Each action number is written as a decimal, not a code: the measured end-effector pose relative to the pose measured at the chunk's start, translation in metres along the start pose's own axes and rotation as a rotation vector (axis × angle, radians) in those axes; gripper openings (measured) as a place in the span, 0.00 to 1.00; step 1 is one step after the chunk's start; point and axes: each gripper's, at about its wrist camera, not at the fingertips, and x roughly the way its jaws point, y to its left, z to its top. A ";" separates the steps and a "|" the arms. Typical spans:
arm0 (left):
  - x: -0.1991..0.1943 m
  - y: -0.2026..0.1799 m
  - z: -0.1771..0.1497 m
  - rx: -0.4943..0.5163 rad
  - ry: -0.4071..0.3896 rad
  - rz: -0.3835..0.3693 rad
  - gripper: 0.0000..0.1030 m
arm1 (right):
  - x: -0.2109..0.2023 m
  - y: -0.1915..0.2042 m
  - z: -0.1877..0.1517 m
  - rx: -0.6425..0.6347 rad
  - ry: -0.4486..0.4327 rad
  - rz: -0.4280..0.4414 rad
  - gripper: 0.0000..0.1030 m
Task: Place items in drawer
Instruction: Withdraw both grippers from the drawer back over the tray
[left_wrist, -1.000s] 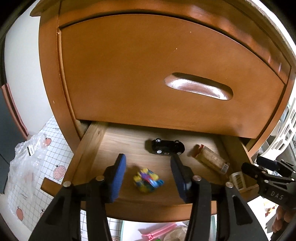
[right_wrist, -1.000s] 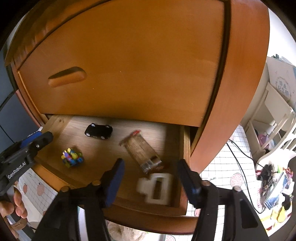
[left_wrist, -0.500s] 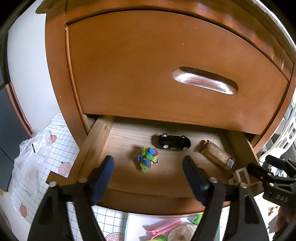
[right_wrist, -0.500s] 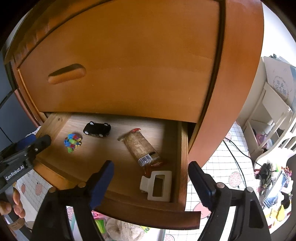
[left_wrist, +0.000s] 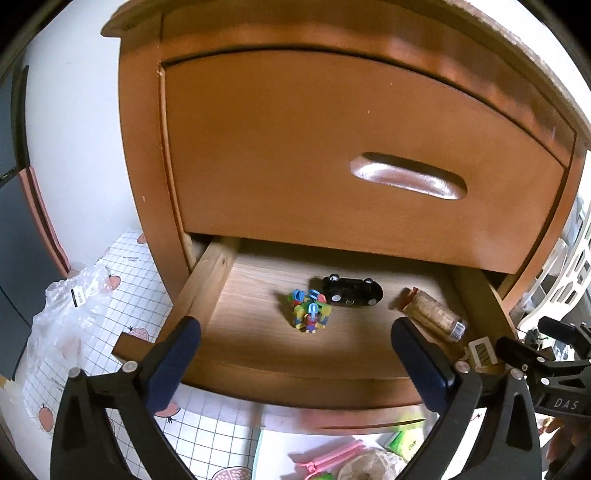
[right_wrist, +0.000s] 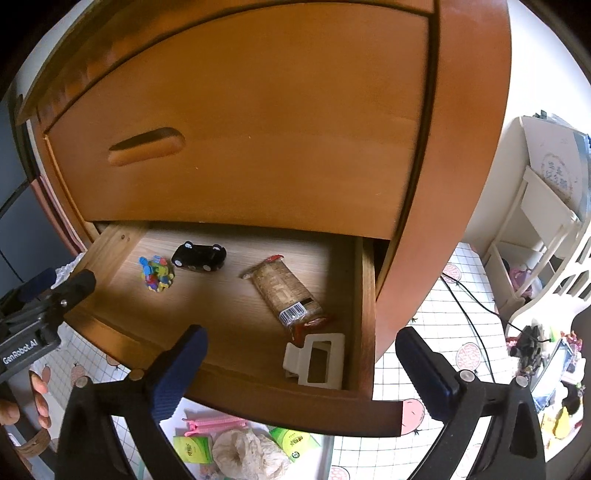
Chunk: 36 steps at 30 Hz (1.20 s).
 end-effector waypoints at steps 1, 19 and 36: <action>-0.002 0.000 0.000 0.001 -0.007 -0.001 1.00 | -0.001 0.000 -0.001 -0.001 -0.003 0.002 1.00; -0.058 -0.019 -0.022 0.035 -0.069 -0.022 1.00 | -0.051 0.022 -0.025 -0.035 -0.086 0.072 1.00; -0.083 -0.021 -0.091 0.078 -0.020 0.107 1.00 | -0.062 0.032 -0.102 -0.020 -0.037 0.105 1.00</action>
